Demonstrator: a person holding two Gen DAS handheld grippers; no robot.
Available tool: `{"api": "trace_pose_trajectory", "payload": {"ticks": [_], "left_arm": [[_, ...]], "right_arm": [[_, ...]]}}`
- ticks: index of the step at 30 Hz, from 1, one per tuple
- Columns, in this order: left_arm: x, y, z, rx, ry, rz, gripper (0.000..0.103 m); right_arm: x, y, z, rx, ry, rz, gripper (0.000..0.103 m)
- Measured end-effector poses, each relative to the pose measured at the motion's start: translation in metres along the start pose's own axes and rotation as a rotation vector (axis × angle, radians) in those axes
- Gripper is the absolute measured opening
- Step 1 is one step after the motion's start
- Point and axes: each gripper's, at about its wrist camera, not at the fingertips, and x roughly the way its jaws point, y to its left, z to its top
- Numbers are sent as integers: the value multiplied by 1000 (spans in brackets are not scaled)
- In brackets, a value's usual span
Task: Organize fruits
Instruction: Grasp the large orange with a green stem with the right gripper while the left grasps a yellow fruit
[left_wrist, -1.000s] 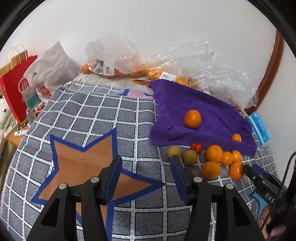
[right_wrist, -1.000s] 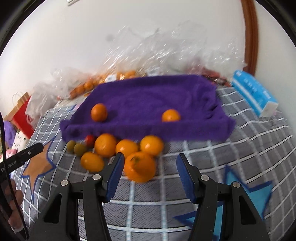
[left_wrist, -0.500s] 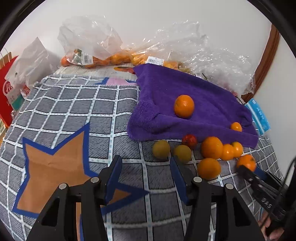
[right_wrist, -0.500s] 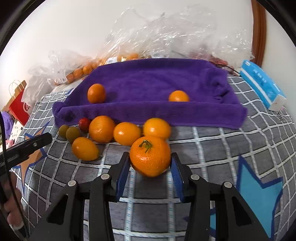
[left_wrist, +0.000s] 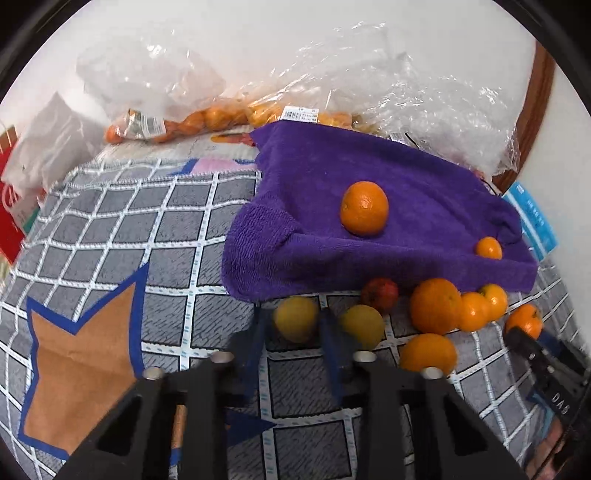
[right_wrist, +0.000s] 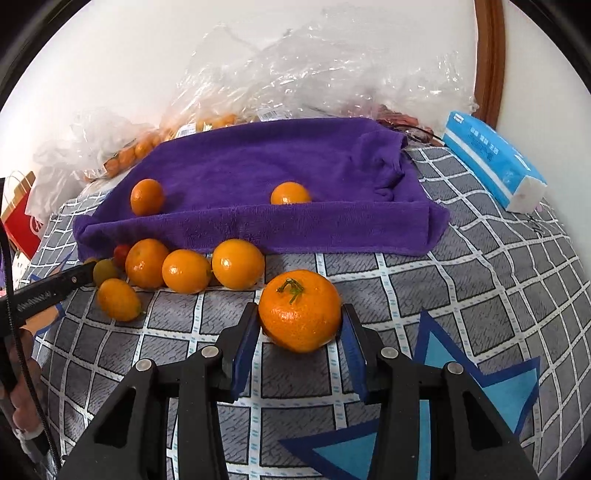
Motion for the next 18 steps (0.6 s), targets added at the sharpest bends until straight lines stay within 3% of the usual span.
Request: {"api": "trace_pose_trajectory", "payload": {"ticks": [9, 15, 18], "left_arm": [[0, 6, -3, -27, -12, -36, 23], [0, 4, -4, -28, -13, -29, 23], [1, 4, -4, -30, -11, -27, 24]], "right_arm": [[6, 15, 3, -76, -2, -46, 44], [7, 0, 4, -6, 10, 35, 44], [10, 5, 6, -33, 30, 3, 43]]}}
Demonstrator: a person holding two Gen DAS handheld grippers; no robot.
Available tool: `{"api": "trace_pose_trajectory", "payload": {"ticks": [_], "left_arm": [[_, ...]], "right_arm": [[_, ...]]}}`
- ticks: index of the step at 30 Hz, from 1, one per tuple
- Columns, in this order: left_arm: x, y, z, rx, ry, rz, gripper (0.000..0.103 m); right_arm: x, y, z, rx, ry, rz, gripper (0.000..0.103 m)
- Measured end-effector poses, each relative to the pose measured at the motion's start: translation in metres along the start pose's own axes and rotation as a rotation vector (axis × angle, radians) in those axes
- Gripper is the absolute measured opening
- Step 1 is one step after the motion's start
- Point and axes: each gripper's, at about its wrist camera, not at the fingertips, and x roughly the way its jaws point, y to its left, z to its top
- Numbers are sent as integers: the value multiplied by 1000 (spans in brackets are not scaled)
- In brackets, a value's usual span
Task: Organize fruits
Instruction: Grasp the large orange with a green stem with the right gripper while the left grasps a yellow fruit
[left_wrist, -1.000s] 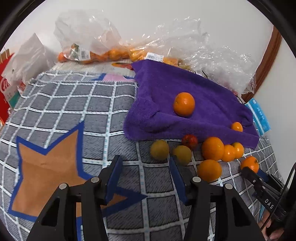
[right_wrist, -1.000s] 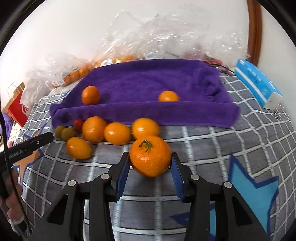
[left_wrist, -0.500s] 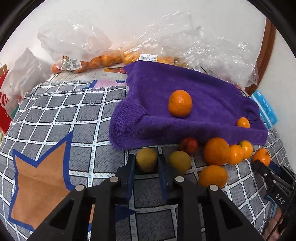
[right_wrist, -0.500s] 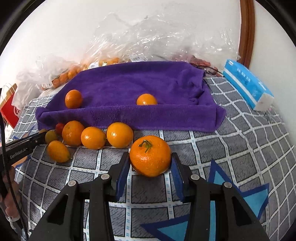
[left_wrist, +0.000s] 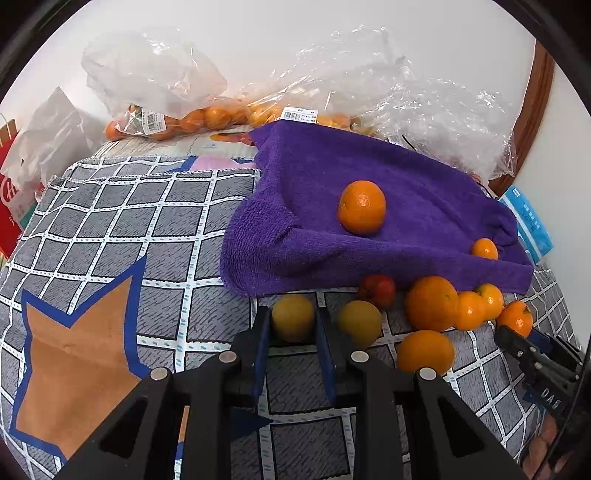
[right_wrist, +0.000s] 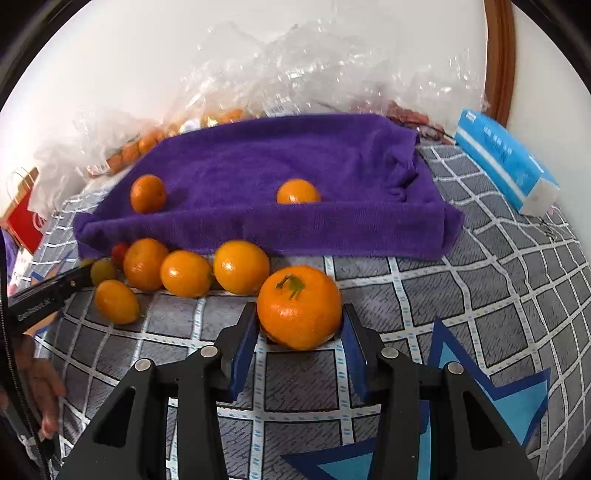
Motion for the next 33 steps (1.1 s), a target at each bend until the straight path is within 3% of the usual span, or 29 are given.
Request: {"api": "trace_pose_trajectory", "payload": {"ticks": [3, 9, 21, 26, 33], "left_arm": [[0, 3, 0, -16, -2, -7, 24], [1, -4, 0, 17, 2, 33, 25], [0, -1, 1, 4, -4, 8, 23], [-10, 4, -1, -20, -56, -37, 23], [-20, 1, -3, -12, -113, -38, 23]], "right_arm": [[-1, 11, 0, -50, -7, -55, 43], [2, 3, 0, -16, 10, -29, 43], [4, 5, 0, -21, 11, -43, 43], [1, 10, -2, -44, -7, -73, 43], [-10, -2, -3, 16, -57, -42, 42]]}}
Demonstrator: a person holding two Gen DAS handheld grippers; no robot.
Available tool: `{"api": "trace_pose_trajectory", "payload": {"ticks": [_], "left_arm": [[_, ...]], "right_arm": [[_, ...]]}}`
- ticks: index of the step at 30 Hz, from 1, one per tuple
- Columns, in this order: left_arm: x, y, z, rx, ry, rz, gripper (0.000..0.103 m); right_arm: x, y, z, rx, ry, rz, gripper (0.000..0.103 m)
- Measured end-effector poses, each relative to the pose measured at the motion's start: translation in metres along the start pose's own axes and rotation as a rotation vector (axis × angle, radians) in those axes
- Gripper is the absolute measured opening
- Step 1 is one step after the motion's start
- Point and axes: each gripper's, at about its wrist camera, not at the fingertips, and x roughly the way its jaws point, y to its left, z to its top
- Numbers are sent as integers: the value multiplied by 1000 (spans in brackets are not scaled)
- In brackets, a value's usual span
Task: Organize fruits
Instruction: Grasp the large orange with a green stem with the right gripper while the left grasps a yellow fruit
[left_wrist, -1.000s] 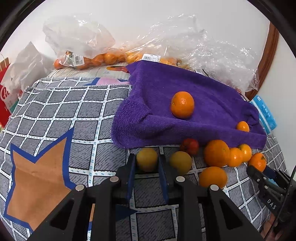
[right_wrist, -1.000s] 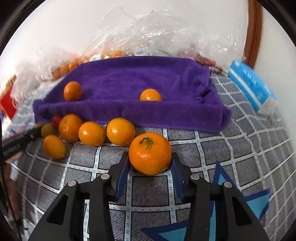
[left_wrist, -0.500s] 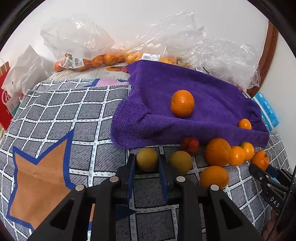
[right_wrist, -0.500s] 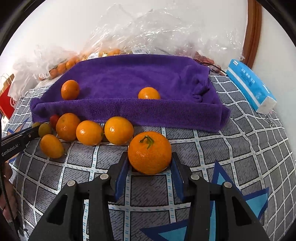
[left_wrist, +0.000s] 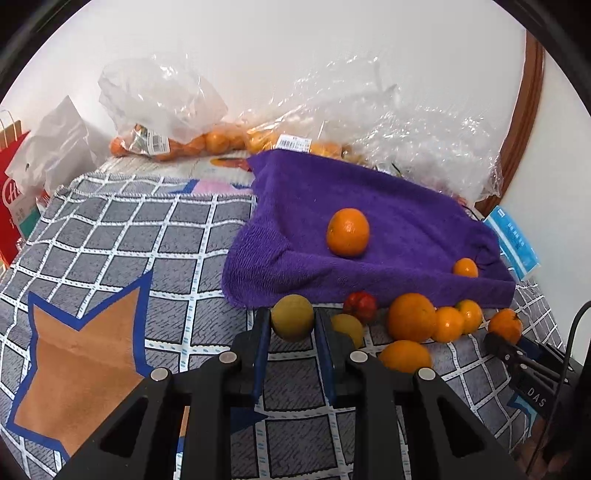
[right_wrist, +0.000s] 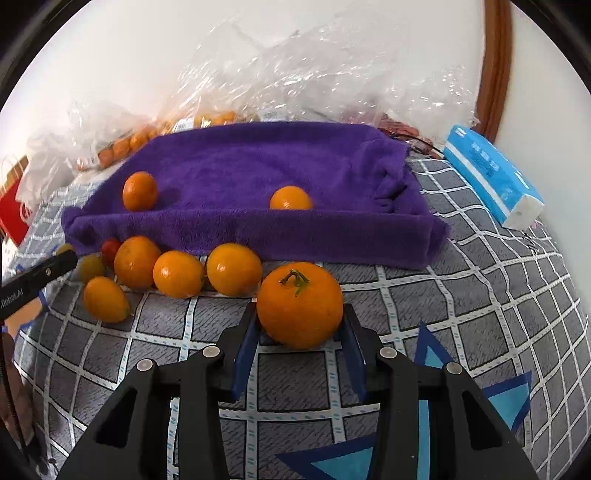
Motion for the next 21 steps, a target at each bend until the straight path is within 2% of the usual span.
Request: {"api": "trace_pose_trajectory", "payload": {"ticks": [5, 11, 21], "left_arm": [[-2, 0, 0, -4, -10, 5, 23], [-12, -3, -1, 6, -64, 5, 23], [-18, -7, -1, 12, -105, 10, 23]], "right_arm": [[-6, -7, 0, 42, -34, 0, 42], [-11, -9, 1, 54, -55, 8, 42], [-12, -11, 1, 71, -64, 21, 42]]}}
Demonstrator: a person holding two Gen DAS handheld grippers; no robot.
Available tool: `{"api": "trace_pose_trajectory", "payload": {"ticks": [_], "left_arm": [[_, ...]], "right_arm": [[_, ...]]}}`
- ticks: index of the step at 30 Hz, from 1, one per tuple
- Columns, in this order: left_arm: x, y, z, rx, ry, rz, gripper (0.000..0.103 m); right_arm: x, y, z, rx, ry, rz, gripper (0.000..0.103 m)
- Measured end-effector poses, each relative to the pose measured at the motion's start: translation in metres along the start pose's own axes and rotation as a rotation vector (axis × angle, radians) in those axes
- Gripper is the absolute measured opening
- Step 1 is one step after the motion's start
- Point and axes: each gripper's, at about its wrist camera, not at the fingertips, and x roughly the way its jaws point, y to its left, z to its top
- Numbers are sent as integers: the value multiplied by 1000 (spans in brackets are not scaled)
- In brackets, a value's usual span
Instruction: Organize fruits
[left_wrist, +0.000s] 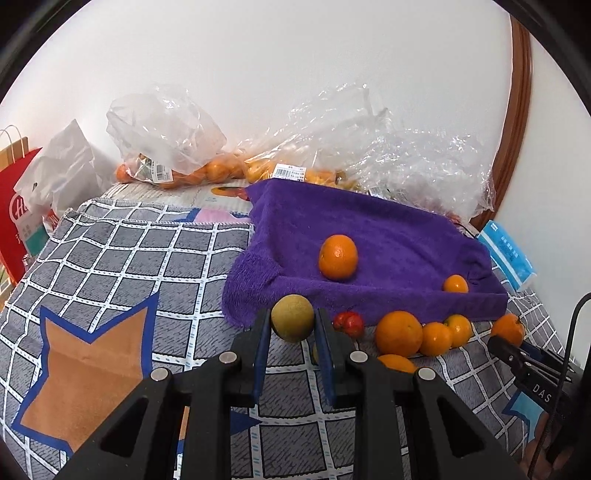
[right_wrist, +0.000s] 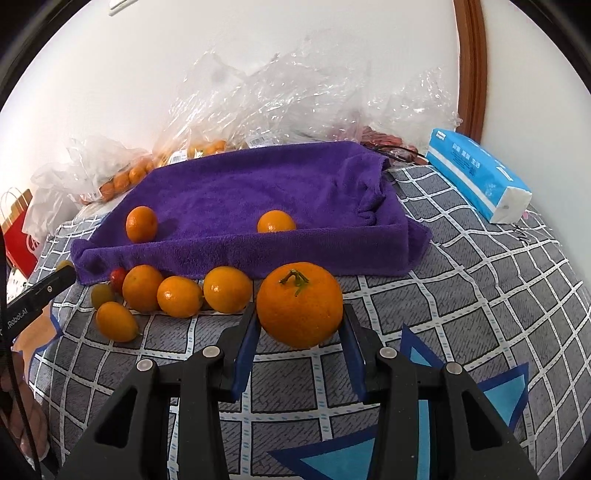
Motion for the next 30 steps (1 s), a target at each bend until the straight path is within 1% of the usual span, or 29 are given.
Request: {"api": "trace_pose_trajectory", "payload": {"ticks": [5, 11, 14, 19, 22, 26, 30], "left_arm": [[-6, -5, 0, 20, -34, 7, 23], [-9, -6, 0, 28, -53, 9, 23], [-9, -7, 0, 26, -51, 10, 23], [-9, -6, 0, 25, -55, 14, 23], [-8, -6, 0, 24, -50, 23, 23], [-9, -5, 0, 20, -43, 35, 23], [-13, -3, 5, -4, -22, 22, 23]], "right_arm": [[-5, -4, -1, 21, -23, 6, 42], [-8, -9, -1, 41, -35, 8, 43], [-5, -8, -1, 52, -12, -23, 43], [-5, -13, 0, 69, -12, -34, 43], [-5, -16, 0, 85, -1, -33, 43], [-7, -15, 3, 74, -1, -38, 43], [-12, -12, 9, 67, -11, -19, 43]]}}
